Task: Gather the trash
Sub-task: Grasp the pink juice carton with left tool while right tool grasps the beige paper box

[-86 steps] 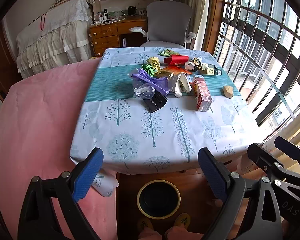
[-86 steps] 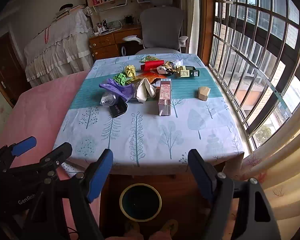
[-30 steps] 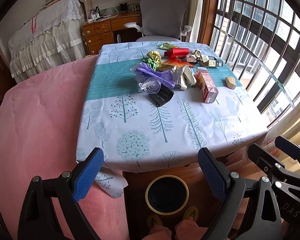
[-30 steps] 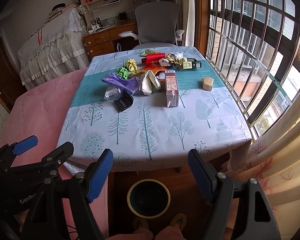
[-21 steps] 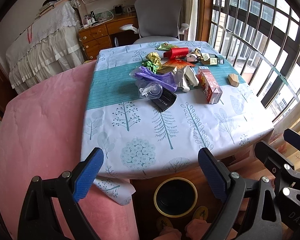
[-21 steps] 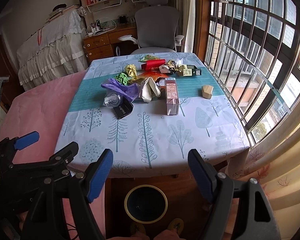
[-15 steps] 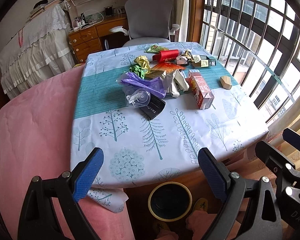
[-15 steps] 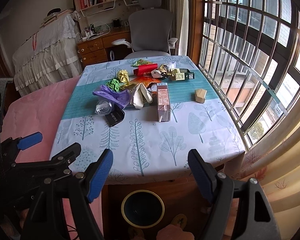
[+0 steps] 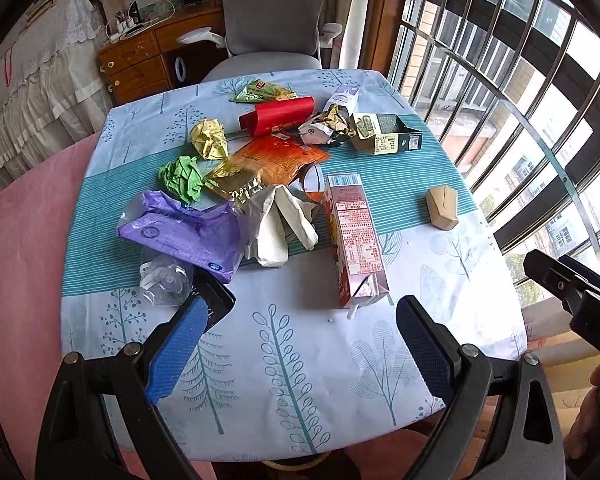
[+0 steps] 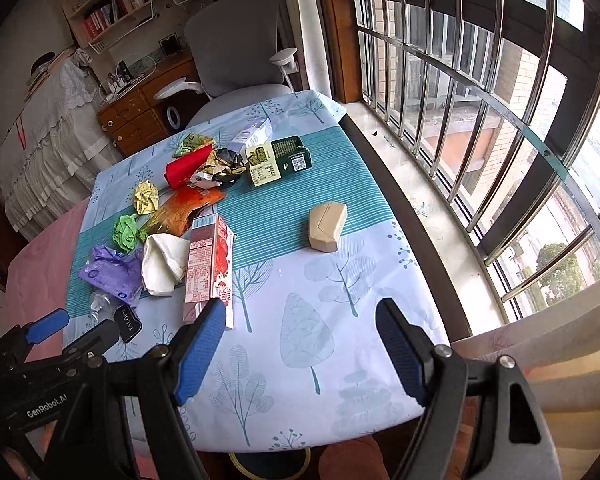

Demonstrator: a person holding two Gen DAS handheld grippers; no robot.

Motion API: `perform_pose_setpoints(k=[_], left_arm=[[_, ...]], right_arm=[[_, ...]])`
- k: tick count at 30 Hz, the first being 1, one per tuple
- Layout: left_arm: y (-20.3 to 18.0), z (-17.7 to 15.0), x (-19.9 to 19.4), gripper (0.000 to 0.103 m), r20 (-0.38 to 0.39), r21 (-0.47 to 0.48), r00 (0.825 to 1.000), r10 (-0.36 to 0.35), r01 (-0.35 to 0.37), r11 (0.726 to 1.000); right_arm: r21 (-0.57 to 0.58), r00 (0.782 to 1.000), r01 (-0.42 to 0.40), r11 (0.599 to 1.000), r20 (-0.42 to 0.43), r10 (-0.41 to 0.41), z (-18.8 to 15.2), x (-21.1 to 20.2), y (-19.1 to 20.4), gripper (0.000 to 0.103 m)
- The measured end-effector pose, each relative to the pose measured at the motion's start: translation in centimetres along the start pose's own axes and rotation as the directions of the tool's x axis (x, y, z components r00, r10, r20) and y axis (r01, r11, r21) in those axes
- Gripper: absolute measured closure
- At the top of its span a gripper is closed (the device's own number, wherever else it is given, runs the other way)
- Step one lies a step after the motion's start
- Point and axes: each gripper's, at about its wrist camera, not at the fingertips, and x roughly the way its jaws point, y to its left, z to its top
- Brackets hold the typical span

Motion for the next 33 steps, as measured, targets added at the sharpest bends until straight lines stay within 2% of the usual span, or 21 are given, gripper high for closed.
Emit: perform_pose_setpoints(k=[2, 5, 9, 11, 14, 16, 18, 22, 24, 25, 26, 27, 31, 33], left_arm=[[-1.3, 1.7, 2.7, 0.009, -0.035, -0.023, 0.999, 0.01, -0.01, 1.0], [-2.8, 3.3, 6.8, 0.009, -0.1, -0.063, 0.995, 0.03, -0.036, 0.997], [-3.7, 3.7, 10.8, 0.01, -0.183, -0.112, 0.982, 0.044, -0.065, 0.992], [-4.1, 3.6, 12.2, 0.015, -0.213, -0.124, 0.976, 0.044, -0.072, 0.99], [-4.3, 3.2, 13.7, 0.029, -0.253, -0.136, 0.967, 0.036, -0.073, 0.988], [-4.2, 2.9, 14.5, 0.05, -0.275, -0.152, 0.961, 0.025, -0.069, 0.986], [-4.0, 2.6, 15.3, 0.065, -0.296, -0.176, 0.955, -0.001, -0.054, 0.983], [-3.5, 2.2, 15.4, 0.066, -0.28, -0.208, 0.96, -0.026, -0.034, 0.977], [-3.1, 1.8, 15.1, 0.067, -0.284, -0.219, 0.957, -0.052, -0.012, 0.976], [-2.9, 1.6, 14.7, 0.067, -0.283, -0.222, 0.957, -0.061, -0.004, 0.975], [-2.7, 1.5, 14.4, 0.067, -0.281, -0.222, 0.958, -0.064, 0.0, 0.975], [-2.6, 1.2, 13.9, 0.067, -0.276, -0.22, 0.959, -0.065, 0.003, 0.976], [-1.8, 0.7, 11.2, 0.067, -0.253, -0.2, 0.966, -0.054, 0.003, 0.98], [-1.2, 0.0, 9.6, 0.067, -0.246, -0.19, 0.968, -0.052, 0.005, 0.982]], right_arm=[[-0.04, 1.0, -0.007, 0.999, -0.013, 0.007, 2.1, 2.2, -1.6, 0.025], [-0.173, 0.997, -0.078, 0.982, -0.03, 0.074, 4.5, 6.2, -2.9, 0.025], [-0.39, 0.992, -0.118, 0.913, -0.078, 0.095, 6.1, 10.9, -3.2, 0.025], [-0.465, 0.986, -0.159, 0.871, -0.12, 0.116, 6.6, 12.9, -3.2, 0.025], [-0.538, 0.975, -0.219, 0.814, -0.16, 0.157, 6.9, 15.1, -3.2, 0.025], [-0.574, 0.968, -0.246, 0.781, -0.185, 0.169, 6.8, 16.2, -3.0, 0.025], [-0.6, 0.963, -0.267, 0.754, -0.2, 0.182, 6.7, 17.1, -2.7, 0.024], [-0.623, 0.954, -0.295, 0.724, -0.234, 0.187, 6.4, 18.5, -1.9, 0.024], [-0.642, 0.955, -0.287, 0.711, -0.247, 0.163, 6.1, 19.1, -1.3, 0.024], [-0.666, 0.963, -0.262, 0.698, -0.225, 0.147, 5.7, 19.1, -1.1, 0.025], [-0.686, 0.967, -0.251, 0.683, -0.21, 0.144, 5.4, 18.9, -0.8, 0.028], [-0.694, 0.968, -0.249, 0.676, -0.2, 0.151, 5.2, 18.7, -0.6, 0.038], [-0.692, 0.978, -0.207, 0.692, -0.172, 0.121, 4.6, 18.0, 0.0, 0.038], [-0.665, 0.978, -0.206, 0.718, -0.168, 0.125, 4.1, 17.3, 0.1, 0.038]])
